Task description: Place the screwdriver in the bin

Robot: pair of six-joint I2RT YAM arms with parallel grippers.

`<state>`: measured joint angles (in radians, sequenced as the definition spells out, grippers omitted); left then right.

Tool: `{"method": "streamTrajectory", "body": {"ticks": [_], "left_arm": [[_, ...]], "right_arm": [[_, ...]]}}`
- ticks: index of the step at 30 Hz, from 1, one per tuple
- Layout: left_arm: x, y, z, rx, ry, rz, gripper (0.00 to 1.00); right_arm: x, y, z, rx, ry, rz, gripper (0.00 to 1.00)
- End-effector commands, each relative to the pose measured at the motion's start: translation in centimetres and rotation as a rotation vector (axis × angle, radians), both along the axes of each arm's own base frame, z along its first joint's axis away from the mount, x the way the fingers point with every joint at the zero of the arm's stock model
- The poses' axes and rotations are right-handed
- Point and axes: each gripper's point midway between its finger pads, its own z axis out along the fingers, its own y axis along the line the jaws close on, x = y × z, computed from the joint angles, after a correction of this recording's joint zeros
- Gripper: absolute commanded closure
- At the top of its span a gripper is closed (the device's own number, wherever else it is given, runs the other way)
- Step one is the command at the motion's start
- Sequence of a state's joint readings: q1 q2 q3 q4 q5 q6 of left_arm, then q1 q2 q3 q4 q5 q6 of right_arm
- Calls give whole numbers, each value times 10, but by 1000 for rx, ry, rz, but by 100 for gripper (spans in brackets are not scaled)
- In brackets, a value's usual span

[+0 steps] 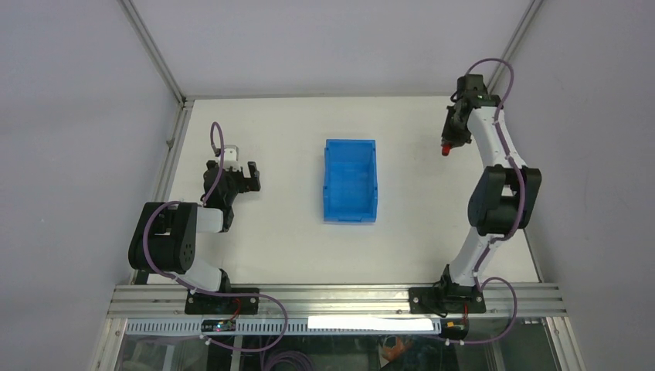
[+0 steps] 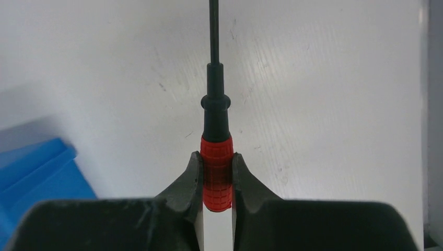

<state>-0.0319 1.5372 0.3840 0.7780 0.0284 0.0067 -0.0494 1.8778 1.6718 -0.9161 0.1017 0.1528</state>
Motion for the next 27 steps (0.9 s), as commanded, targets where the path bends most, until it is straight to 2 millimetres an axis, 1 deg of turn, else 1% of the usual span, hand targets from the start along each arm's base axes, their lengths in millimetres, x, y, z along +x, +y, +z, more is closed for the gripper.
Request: {"method": "streamTrajectory", "body": {"ticks": [1, 2, 4, 5, 6, 7, 8, 10, 12, 14, 16, 18, 21, 23, 24, 27], "left_arm": [[4, -3, 17, -25, -56, -7, 1], [4, -4, 17, -25, -57, -8, 1], [4, -4, 17, -25, -56, -8, 1], [4, -4, 17, -25, -56, -8, 1], [4, -4, 17, -24, -56, -8, 1], [4, -4, 17, -24, -56, -9, 1], [4, -4, 17, -25, -56, -8, 1], [4, -4, 17, -25, -56, -8, 1], [4, -4, 17, -25, -56, -9, 1], [4, -3, 17, -25, -56, -7, 1], [4, -4, 17, -25, -55, -8, 1], [4, -4, 17, -25, -55, -9, 1], [4, -4, 17, -25, -56, -7, 1], [4, -4, 17, -25, -56, -8, 1], [4, -4, 17, -25, -56, -8, 1], [4, -4, 17, -25, -56, -7, 1]], "right_arm": [[-28, 26, 85, -23, -114, 25, 100], [-34, 41, 95, -21, -138, 37, 100], [-44, 78, 112, 6, -184, 90, 100], [-49, 100, 122, 15, -212, 124, 100], [-57, 129, 133, 29, -251, 178, 100], [-59, 144, 142, 39, -286, 199, 100], [-67, 173, 148, 58, -316, 253, 100], [-76, 210, 154, 89, -364, 307, 100], [-82, 235, 151, 89, -404, 304, 100], [-87, 254, 135, 70, -403, 314, 100], [-92, 271, 112, 39, -389, 333, 100], [-95, 281, 87, -2, -373, 320, 100], [-98, 298, 47, -4, -312, 340, 100], [-101, 305, 21, -19, -262, 343, 100], [-104, 307, 3, -34, -231, 344, 100], [-108, 313, -32, -45, -165, 343, 100]]}}
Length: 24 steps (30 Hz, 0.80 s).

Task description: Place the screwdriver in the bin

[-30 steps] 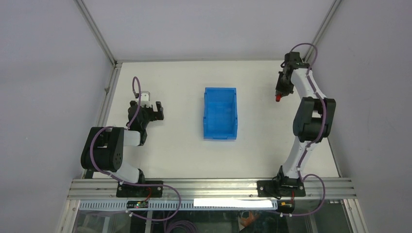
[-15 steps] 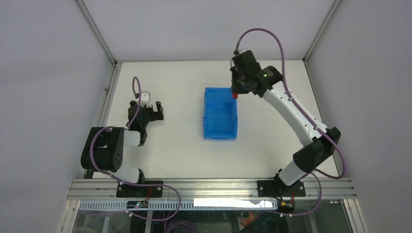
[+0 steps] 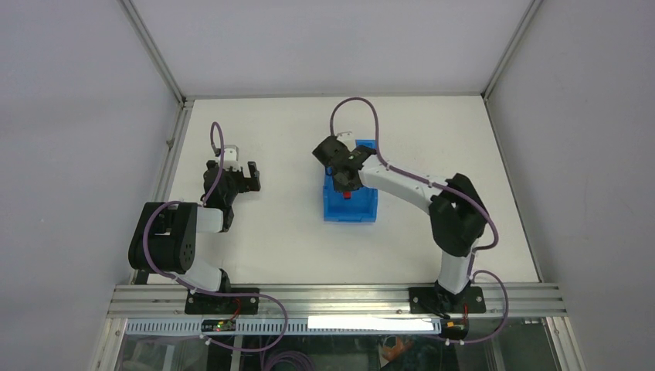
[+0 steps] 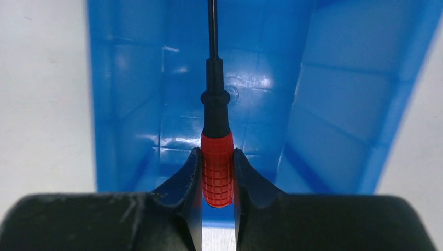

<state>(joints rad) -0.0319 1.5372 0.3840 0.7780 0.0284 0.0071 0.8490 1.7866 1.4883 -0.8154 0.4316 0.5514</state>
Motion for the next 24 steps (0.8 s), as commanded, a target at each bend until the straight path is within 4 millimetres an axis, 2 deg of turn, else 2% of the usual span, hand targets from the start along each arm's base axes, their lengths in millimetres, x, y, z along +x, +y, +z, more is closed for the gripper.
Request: {"method": "streamTrajectory", "body": {"ticks": [1, 4, 7, 10, 12, 15, 19, 22, 24], "left_arm": [[4, -4, 17, -25, -56, -8, 1], [4, -4, 17, -25, -58, -7, 1], [4, -4, 17, -25, -56, -8, 1], [4, -4, 17, -25, -55, -8, 1], [4, -4, 17, -26, -55, -9, 1], [4, -4, 17, -25, -56, -8, 1], [4, -4, 17, -25, -57, -8, 1], [4, -4, 17, -25, -57, -7, 1], [4, -4, 17, -25, -55, -8, 1]], "right_arm": [[8, 15, -34, 26, 3, -64, 100], [8, 16, -58, 3, 36, -84, 97], [6, 17, -78, -17, 67, -106, 86], [7, 17, -83, -25, 78, -114, 77], [8, 17, -76, -22, 65, -117, 67], [16, 10, -47, -35, 0, -131, 57], [24, 2, 14, 11, -125, -126, 52], [29, -4, 64, 59, -225, -99, 44], [32, -14, 89, 82, -261, -78, 40]]}}
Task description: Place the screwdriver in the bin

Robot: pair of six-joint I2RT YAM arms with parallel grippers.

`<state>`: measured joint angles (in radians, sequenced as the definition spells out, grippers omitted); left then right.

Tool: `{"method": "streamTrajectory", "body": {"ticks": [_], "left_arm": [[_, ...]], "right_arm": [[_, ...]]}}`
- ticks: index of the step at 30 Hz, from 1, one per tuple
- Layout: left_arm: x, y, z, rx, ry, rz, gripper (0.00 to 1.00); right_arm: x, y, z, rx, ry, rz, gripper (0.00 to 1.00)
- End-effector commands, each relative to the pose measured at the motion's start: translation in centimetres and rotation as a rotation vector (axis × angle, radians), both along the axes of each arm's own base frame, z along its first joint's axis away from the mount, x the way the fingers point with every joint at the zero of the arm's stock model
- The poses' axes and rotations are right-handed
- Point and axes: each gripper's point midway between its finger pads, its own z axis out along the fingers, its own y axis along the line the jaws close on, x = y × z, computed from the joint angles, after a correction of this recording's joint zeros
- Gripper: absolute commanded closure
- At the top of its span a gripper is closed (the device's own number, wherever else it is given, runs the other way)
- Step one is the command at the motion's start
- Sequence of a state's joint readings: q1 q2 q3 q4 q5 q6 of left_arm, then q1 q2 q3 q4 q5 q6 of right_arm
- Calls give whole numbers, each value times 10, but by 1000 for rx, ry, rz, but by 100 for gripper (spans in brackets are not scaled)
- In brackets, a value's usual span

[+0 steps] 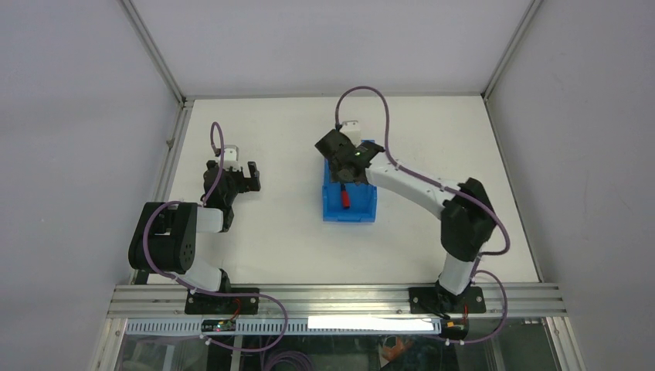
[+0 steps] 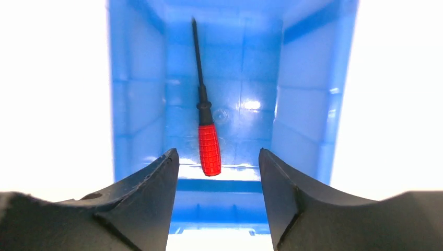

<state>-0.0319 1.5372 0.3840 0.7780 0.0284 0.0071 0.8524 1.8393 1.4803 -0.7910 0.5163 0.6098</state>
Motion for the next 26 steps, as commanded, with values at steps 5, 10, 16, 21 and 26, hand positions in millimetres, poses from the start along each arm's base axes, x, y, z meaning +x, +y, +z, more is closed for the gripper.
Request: {"method": "streamTrajectory", "body": {"ticks": [5, 10, 16, 21, 26], "left_arm": [[4, -4, 17, -25, -55, -8, 1], [4, -4, 17, -26, -56, -8, 1], [4, -4, 17, -26, -55, -9, 1], [4, -4, 17, -25, -55, -7, 1], [4, -4, 17, -25, -56, -7, 1]], "right_arm": [[30, -65, 130, 109, -261, -31, 21], [31, -150, 131, 95, -242, -157, 1], [14, -239, 119, 53, -203, -339, 1], [3, -261, 107, 47, -195, -374, 1], [1, -259, 104, 67, -191, -372, 1]]}}
